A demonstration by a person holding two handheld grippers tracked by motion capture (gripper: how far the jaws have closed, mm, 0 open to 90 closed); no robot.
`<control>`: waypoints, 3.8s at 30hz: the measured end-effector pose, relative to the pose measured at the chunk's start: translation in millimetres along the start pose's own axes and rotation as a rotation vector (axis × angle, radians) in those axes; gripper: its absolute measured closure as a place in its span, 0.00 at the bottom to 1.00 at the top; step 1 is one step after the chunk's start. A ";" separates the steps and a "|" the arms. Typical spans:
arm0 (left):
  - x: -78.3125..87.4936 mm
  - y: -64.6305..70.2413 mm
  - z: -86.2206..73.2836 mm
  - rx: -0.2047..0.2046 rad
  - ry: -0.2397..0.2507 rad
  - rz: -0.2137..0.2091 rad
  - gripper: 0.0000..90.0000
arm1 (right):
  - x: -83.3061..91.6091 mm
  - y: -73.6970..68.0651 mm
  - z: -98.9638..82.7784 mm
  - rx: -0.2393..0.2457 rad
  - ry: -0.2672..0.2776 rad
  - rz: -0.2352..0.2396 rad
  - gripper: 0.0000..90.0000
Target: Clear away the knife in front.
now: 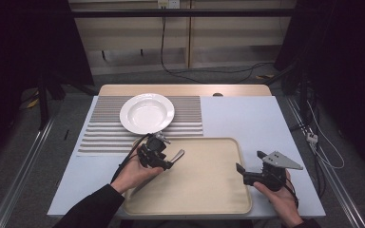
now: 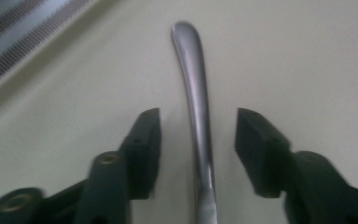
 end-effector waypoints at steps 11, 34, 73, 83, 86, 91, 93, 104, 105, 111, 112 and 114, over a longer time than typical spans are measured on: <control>13.9 -0.2 0.3 -0.020 0.103 0.027 0.24 | -0.7 0.2 -0.4 0.001 -0.003 0.007 0.09; -20.4 19.9 -0.2 -0.205 0.012 0.015 1.00 | -0.5 0.9 -0.8 0.007 -0.004 0.007 0.09; -6.7 6.2 -16.3 -0.141 -0.018 0.038 1.00 | -1.7 -0.9 0.0 0.011 -0.010 0.010 0.09; -2.5 3.6 -21.1 -0.134 -0.032 0.045 1.00 | -2.4 -1.4 0.4 0.008 -0.011 0.015 0.09; -1.5 3.1 -21.8 -0.133 -0.040 0.054 1.00 | -2.6 -1.3 0.5 0.010 -0.012 0.015 0.09; 0.6 3.2 -25.8 -0.111 -0.028 0.056 1.00 | -2.8 -1.3 0.5 0.012 -0.011 0.016 0.09; 2.8 1.8 -28.5 -0.113 -0.031 0.055 1.00 | -2.6 -1.3 0.4 0.010 -0.012 0.016 0.09; 11.8 -3.3 -42.7 -0.060 -0.013 0.074 1.00 | -3.7 -1.9 0.6 0.010 -0.014 0.017 0.09; 13.2 -4.6 -44.1 -0.062 -0.021 0.075 1.00 | -3.7 -1.8 0.6 0.010 -0.014 0.016 0.09; 18.7 -3.2 -51.7 -0.043 -0.022 0.086 1.00 | -3.8 -1.8 0.6 0.008 -0.015 0.018 0.09; 19.8 -3.2 -53.1 -0.040 -0.023 0.085 1.00 | -3.9 -1.7 0.6 0.008 -0.015 0.017 0.09; 21.4 -2.3 -56.0 -0.028 -0.017 0.086 1.00 | -4.1 -1.7 0.7 0.008 -0.015 0.016 0.09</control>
Point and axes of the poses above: each handheld gripper's, and its own axes: x roughly backward along the jaws, z roughly out of its top, y roughly to its right, the point moved 1 cm from there along -x, roughly forward along the jaws, and after that the axes turned 6 degrees about -x, right-handed, at the moved point
